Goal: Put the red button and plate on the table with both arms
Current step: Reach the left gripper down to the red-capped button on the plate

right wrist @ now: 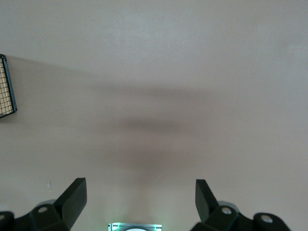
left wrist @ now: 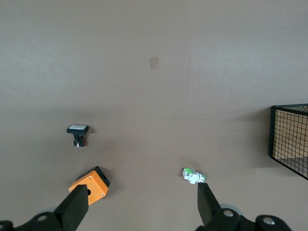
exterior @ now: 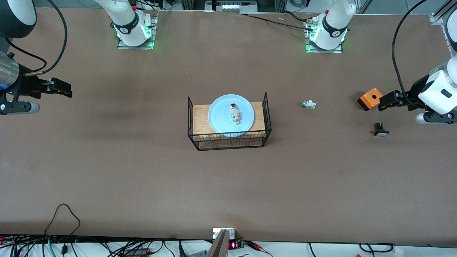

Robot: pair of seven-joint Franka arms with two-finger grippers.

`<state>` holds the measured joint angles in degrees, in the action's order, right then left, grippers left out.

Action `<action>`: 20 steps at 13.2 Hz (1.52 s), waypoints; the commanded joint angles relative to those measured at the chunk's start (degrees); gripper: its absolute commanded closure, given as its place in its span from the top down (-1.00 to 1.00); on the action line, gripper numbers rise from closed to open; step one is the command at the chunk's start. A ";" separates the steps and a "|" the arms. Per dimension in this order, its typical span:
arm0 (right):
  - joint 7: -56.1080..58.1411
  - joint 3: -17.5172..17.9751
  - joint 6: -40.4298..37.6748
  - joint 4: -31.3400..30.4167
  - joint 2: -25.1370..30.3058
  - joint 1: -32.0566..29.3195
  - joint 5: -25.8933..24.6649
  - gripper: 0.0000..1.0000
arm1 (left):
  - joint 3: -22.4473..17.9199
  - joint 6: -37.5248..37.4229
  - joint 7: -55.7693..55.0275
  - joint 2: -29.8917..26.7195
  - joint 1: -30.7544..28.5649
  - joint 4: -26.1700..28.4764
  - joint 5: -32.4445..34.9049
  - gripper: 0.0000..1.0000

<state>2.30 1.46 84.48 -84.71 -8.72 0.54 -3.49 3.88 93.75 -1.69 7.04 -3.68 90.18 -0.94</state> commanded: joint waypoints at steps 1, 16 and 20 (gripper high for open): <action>-0.37 0.91 -0.28 -0.28 0.54 -0.81 0.15 1.00 | 0.17 -1.19 1.25 -1.06 -0.10 0.43 1.11 1.00; -0.28 0.38 -0.02 -0.19 0.45 -0.72 0.23 1.00 | 25.82 -6.04 -9.08 8.14 6.65 -0.62 -7.58 1.00; -0.37 0.65 -0.28 -0.19 0.45 -0.28 0.15 1.00 | 25.74 -1.74 -25.00 18.77 18.78 -10.43 -2.33 1.00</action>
<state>2.29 1.72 84.50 -84.74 -8.72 0.16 -3.49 29.70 92.17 -20.71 19.30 11.21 87.84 -6.29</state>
